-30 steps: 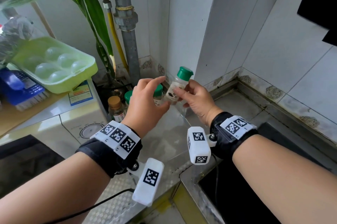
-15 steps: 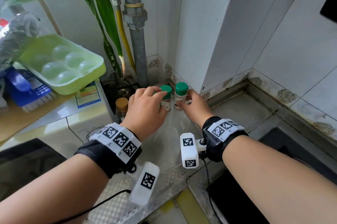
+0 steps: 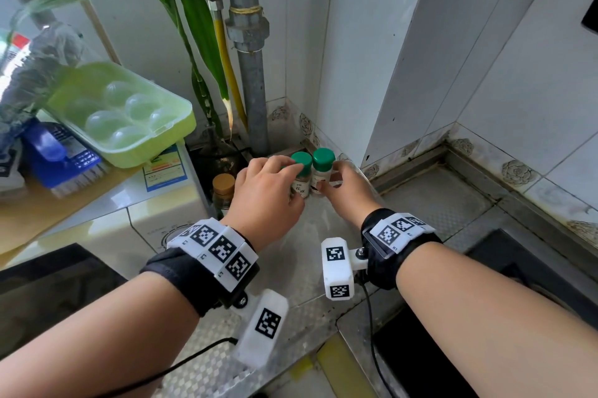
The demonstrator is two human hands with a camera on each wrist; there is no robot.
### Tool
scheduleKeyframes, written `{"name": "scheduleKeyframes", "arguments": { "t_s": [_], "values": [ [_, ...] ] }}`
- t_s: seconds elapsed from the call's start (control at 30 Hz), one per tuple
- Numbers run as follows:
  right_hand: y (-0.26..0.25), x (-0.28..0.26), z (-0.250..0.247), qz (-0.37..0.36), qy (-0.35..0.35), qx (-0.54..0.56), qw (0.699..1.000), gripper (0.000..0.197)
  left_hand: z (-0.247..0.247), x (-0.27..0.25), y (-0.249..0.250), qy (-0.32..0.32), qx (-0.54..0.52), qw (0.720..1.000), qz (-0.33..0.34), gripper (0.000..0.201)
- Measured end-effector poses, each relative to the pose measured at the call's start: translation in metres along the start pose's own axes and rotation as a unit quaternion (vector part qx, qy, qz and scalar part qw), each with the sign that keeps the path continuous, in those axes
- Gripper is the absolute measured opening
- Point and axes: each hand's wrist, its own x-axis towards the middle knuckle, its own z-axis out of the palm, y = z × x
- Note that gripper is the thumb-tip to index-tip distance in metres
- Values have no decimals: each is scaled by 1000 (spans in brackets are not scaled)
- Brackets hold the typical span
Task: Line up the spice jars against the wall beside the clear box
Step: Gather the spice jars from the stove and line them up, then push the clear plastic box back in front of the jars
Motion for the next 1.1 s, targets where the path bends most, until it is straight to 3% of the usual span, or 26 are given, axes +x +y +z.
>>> {"name": "scheduleKeyframes", "arguments": {
  "t_s": [0.23, 0.47, 0.63, 0.77, 1.0, 1.1],
  "values": [
    [4, -12, -14, 20, 7, 28, 999, 52, -3, -7, 2, 28, -49, 998, -11, 55],
    [16, -32, -33, 36, 53, 46, 997, 47, -11, -25, 16, 92, -178, 976, -81, 52],
    [29, -50, -45, 64, 89, 44, 993, 41, -13, -43, 28, 124, -287, 937, -158, 51],
    [39, -65, -50, 130, 85, 52, 987, 51, 1, -59, 37, 118, -363, 890, -250, 58],
    [56, -87, -45, 192, 77, 97, 974, 69, 25, -88, 43, 115, -317, 866, -370, 74],
    [62, -93, -41, 214, 70, 148, 963, 68, 36, -101, 43, 113, -330, 833, -430, 82]
  ]
}}
